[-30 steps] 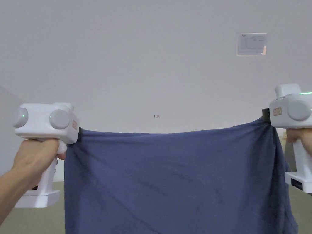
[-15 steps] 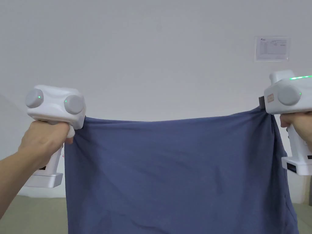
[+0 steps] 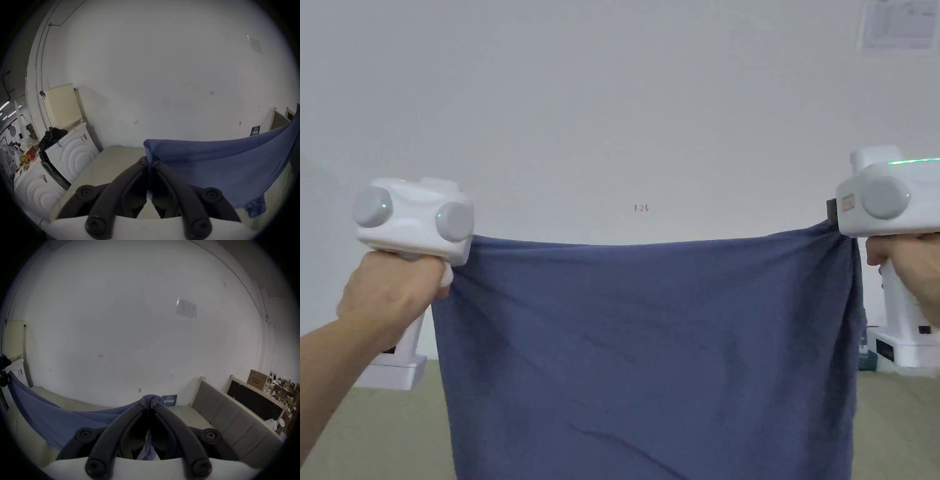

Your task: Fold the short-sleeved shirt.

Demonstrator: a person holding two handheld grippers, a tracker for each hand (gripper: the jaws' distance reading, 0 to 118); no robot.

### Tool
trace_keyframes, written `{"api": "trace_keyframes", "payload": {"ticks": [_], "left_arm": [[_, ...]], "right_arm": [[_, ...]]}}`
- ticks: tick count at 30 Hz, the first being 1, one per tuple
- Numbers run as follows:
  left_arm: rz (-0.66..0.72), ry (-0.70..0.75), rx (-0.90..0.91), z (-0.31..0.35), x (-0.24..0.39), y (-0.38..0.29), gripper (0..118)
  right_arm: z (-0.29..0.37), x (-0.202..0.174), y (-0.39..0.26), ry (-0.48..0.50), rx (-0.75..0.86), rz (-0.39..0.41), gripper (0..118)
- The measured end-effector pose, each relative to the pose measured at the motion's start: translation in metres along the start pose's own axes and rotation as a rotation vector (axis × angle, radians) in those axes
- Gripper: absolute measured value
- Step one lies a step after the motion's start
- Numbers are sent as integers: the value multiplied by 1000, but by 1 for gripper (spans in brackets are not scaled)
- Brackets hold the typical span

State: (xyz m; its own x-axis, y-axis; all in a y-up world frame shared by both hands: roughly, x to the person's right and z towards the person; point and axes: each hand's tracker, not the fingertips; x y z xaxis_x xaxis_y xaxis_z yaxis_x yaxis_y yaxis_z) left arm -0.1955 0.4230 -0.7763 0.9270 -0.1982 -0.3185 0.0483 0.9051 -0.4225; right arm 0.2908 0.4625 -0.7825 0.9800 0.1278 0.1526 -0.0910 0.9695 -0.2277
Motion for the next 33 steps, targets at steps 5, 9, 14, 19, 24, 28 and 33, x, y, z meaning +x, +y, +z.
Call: {"api": "trace_keyframes", "payload": {"ticks": [5,9,14,19,24,28,33], "left_arm": [[-40,-18,-108,-40,16,-80,3],[-45,-46,-190,-50,21,-146,3],[-68,-100,-228,-21,9,-213,3],[-57,-137,-247,46,-23,-263,3],[-95,-190,-275,131,-55,-315,3],[-65,-237,-303,193,-81,-364,3],[25,-291,-334,268,-114,-427,3]], "right_arm": [[-22,-9,-93,20,-101,-19,2],[-17,-14,-165,37,-190,-21,2],[38,-9,-228,89,-198,-28,2],[116,12,-277,138,-261,-26,2],[205,30,-316,159,-319,8,2],[267,51,-353,166,-371,22,2],[357,76,-399,183,-432,-46,2]]}}
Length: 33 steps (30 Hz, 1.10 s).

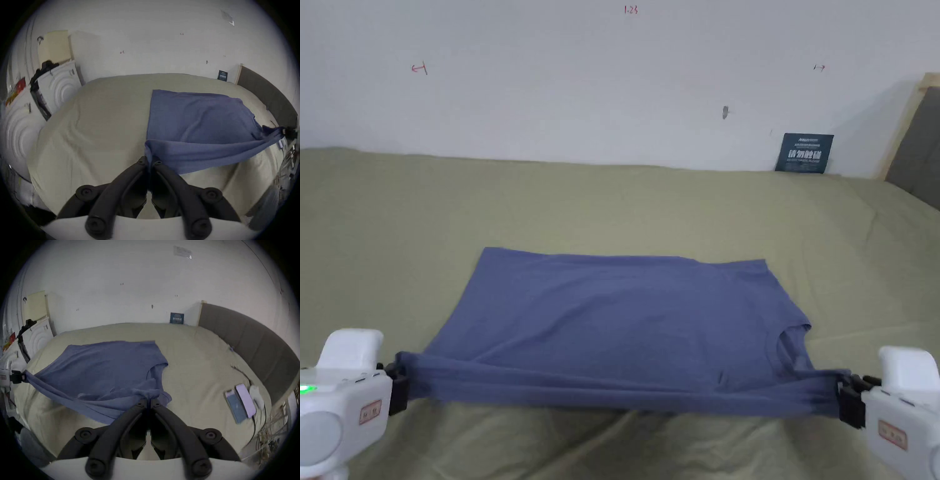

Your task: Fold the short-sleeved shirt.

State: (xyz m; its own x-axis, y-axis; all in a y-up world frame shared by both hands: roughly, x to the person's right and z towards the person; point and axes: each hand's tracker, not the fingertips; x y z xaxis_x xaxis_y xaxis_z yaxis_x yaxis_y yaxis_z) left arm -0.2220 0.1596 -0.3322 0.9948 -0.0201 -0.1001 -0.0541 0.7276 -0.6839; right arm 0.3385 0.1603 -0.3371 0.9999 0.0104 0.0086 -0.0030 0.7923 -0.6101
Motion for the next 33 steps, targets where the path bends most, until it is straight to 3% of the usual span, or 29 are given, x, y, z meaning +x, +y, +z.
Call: {"api": "trace_keyframes", "payload": {"ticks": [8,10,16,17,18,19,20,21,22,25,26,27,28,29,31,33], "left_arm": [[45,-24,-30,50,-14,-73,3],[38,-22,-38,54,-16,-81,3],[89,-35,-72,45,-16,-96,5],[96,-42,-83,44,-17,-97,16],[100,-43,-90,44,-18,-97,45],[102,-29,-93,46,-15,-98,85],[111,-22,-95,47,-17,-99,118],[130,-18,-92,50,-20,-99,118],[133,8,-51,57,-21,-98,115],[128,-13,-76,67,-27,-94,108],[128,-11,-81,70,-28,-92,93],[121,-10,-91,75,-24,-91,65],[104,-5,-77,81,-22,-91,18],[79,7,-61,86,-19,-90,0],[63,28,-65,89,-13,-87,0],[70,-25,-99,89,-12,-81,0]], "right_arm": [[53,14,-88,-6,-93,-13,2],[52,15,-95,-4,-101,-39,2],[42,9,-103,-23,-111,3,3],[39,10,-103,-23,-122,-9,16],[39,11,-104,-29,-129,-21,47],[39,11,-105,-44,-133,-26,91],[38,14,-105,-56,-146,-29,117],[38,17,-106,-64,-156,-39,110],[42,19,-109,-73,-72,-59,106],[53,29,-106,-68,-124,-72,106],[56,31,-106,-70,-118,-75,95],[59,34,-106,-62,-117,-77,72],[68,31,-101,-62,-109,-83,33],[75,31,-99,-65,-85,-94,0],[82,31,-101,-81,-45,-98,0],[87,31,-100,-36,-66,-105,0]]}}
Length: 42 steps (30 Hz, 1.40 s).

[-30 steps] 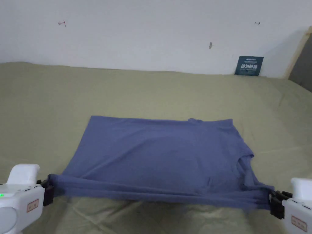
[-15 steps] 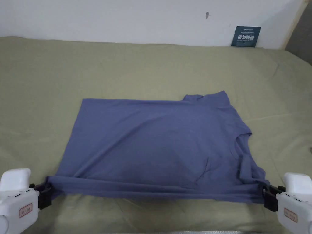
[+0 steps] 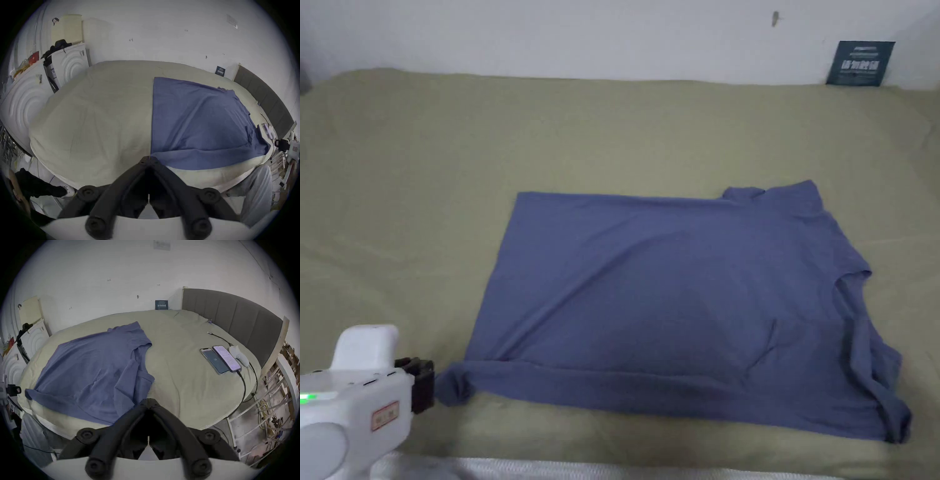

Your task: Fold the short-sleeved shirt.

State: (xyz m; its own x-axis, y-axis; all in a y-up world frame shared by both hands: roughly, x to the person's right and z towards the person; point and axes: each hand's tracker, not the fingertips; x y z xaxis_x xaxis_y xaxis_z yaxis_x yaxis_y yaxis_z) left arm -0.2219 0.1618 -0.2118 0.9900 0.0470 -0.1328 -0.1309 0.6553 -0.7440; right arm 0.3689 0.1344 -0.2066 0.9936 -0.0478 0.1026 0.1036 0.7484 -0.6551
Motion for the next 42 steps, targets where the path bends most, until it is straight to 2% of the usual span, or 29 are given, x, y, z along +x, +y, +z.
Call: {"api": "trace_keyframes", "payload": {"ticks": [2,4,6,7,8,9,10,11,12,13,16,17,18,19,20,24,25,26,27,28,30,31,33,34,35,36,39,42], "left_arm": [[10,-3,-5,-2,-1,-3,0],[20,-2,-23,-7,-1,-2,0],[38,-24,-40,-15,-9,-3,0],[51,-27,-54,-21,-12,-3,0],[63,-42,-67,-27,-14,-1,3],[67,-47,-78,-32,-15,1,13],[67,-61,-91,-39,-19,1,36],[65,-74,-111,-46,-22,2,90],[62,-70,-145,-54,-20,1,118],[58,-67,-137,-58,-19,0,118],[40,-67,-146,-68,-14,5,96],[41,-78,-145,-71,-13,5,76],[39,-98,-151,-63,-8,6,45],[34,-98,-148,-60,-4,7,7],[28,-107,-146,-60,-2,7,3],[18,-102,-142,-54,6,5,3],[15,-98,-143,-54,6,5,3],[16,-100,-146,-54,3,4,3],[26,-102,-145,-54,1,4,3],[28,-106,-150,-53,2,4,3],[18,-103,-145,-51,1,4,3],[15,-101,-144,-51,1,4,3],[14,-99,-139,-50,2,5,3],[13,-99,-140,-51,0,5,3],[14,-98,-139,-52,0,5,3],[15,-96,-138,-51,-1,5,3],[15,-102,-124,-44,-2,10,3],[19,-112,-95,-41,-3,26,3]], "right_arm": [[3,-3,-5,-20,10,19,0],[10,-17,7,-35,-3,74,0],[7,-23,7,-32,-17,82,0],[3,-17,6,-15,-32,61,0],[0,-17,7,-13,-40,62,0],[-3,-17,7,-10,-47,64,0],[-5,-19,8,-13,-55,69,0],[-8,-15,6,-9,-54,65,0],[-11,-13,7,-4,-63,69,0],[-13,-12,8,-1,-72,71,0],[-22,-10,6,-2,-89,70,0],[-25,-8,6,10,-104,66,0],[-28,-7,6,10,-109,61,0],[-28,-9,5,7,-109,64,0],[-29,-9,5,8,-112,68,0],[-32,-10,3,16,-120,85,2],[-33,-9,3,17,-122,89,13],[-35,-8,4,22,-125,90,58],[-37,-8,3,27,-136,91,97],[-41,-7,3,47,-157,81,112],[-50,-6,2,76,-200,73,113],[-50,-12,3,80,-204,86,110],[-58,-17,3,48,-274,134,94],[-60,-20,2,51,-266,149,75],[-63,-20,0,56,-256,166,31],[-64,-22,-1,27,-252,182,2],[-55,-20,8,60,-215,136,2],[-48,-17,28,46,-151,113,2]]}}
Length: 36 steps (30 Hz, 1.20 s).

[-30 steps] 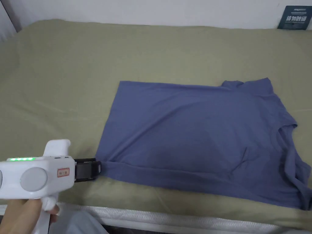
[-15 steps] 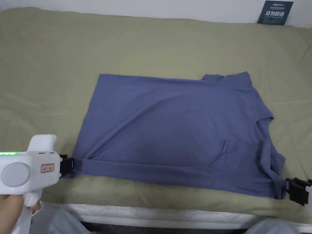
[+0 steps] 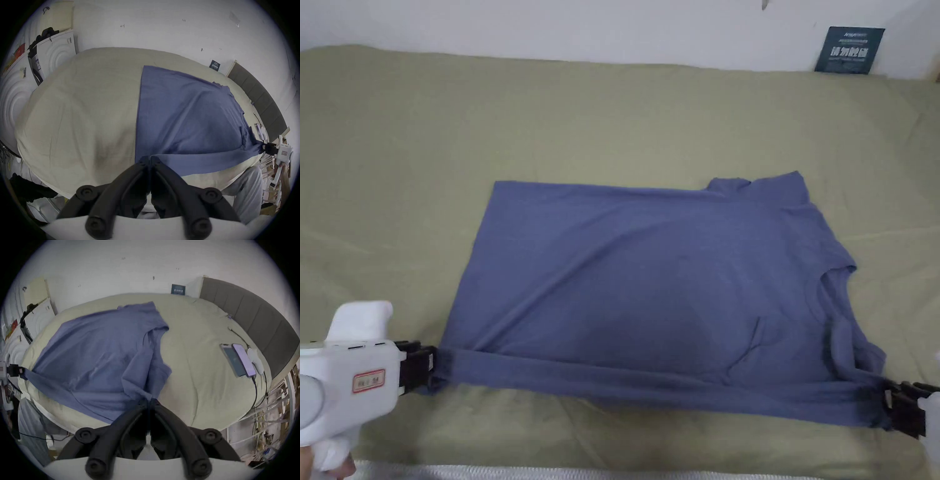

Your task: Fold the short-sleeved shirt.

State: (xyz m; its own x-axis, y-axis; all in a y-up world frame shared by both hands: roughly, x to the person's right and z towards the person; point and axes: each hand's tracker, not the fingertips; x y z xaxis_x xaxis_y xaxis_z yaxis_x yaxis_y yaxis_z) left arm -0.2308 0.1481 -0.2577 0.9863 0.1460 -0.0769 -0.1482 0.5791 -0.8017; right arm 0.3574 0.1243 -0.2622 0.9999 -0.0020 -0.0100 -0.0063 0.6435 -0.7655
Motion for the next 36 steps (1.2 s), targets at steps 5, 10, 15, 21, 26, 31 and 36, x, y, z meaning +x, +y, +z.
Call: {"api": "trace_keyframes", "payload": {"ticks": [5,10,15,21,26,31,36], "left_arm": [[8,-6,45,-6,-1,43,3],[-3,4,63,-34,7,93,3],[-13,43,38,-81,11,131,3],[20,48,-23,-139,11,151,3],[51,21,-23,-156,8,149,47],[54,43,37,-116,3,137,106],[50,76,64,-77,-2,107,0]], "right_arm": [[1,-1,49,-10,77,-3,2],[-37,-6,107,-27,87,1,2],[-89,-12,153,-52,53,18,2],[-152,-15,171,-85,-41,45,2],[-165,-8,165,-83,-49,-1,62],[-133,5,150,-73,1,-38,103],[-71,7,110,-88,78,-34,1]]}}
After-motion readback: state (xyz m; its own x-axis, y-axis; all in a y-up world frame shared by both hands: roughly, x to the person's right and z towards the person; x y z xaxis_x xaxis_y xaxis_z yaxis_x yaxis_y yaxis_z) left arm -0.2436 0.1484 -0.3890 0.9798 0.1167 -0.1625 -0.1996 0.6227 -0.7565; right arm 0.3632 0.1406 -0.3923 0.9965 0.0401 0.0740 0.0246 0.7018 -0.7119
